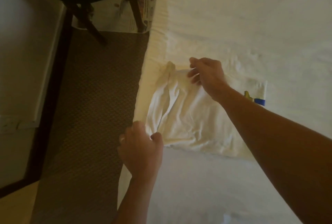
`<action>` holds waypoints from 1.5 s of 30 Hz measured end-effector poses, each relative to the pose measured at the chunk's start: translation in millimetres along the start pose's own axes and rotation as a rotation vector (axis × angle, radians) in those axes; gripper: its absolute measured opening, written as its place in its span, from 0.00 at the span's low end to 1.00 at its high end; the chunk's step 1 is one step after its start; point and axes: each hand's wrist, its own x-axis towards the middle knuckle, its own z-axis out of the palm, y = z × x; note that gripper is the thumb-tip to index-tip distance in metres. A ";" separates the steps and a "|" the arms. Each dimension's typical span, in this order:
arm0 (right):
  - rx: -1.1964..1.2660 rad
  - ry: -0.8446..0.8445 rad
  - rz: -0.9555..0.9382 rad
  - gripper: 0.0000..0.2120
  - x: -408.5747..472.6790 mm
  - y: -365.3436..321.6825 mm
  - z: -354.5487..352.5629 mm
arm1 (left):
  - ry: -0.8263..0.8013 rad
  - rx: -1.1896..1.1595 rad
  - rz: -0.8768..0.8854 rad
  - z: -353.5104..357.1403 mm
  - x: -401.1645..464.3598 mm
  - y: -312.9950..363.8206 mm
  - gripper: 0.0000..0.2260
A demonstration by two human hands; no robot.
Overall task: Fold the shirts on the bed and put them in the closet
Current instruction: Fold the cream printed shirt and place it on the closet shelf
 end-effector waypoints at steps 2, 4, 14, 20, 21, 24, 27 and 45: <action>-0.208 0.207 -0.131 0.13 -2.5 13.9 -23.9 | 0.155 0.011 0.184 5.9 2.3 21.3 0.20; -0.419 0.346 -0.291 0.11 -8.2 33.6 -44.0 | 0.185 -0.046 0.446 18.7 9.3 52.0 0.21; -1.162 -0.001 -0.214 0.34 -45.7 138.7 -118.3 | 0.012 0.398 0.616 83.3 77.1 59.2 0.33; -0.991 0.165 -0.292 0.26 -23.8 109.8 -132.2 | 0.119 0.358 0.424 55.8 69.6 87.8 0.24; -0.984 0.180 -0.274 0.26 -17.5 105.1 -133.8 | 0.143 0.342 0.469 51.3 74.6 98.5 0.25; -1.006 0.110 -0.193 0.28 -2.9 92.7 -136.8 | 0.043 0.360 0.696 47.2 97.0 125.0 0.30; -1.073 0.023 -0.162 0.27 3.9 83.9 -137.4 | -0.178 0.483 0.738 46.0 116.8 145.9 0.28; -0.762 0.117 -0.429 0.09 -82.7 -19.6 -195.7 | 0.034 0.234 0.872 -90.6 34.4 162.5 0.12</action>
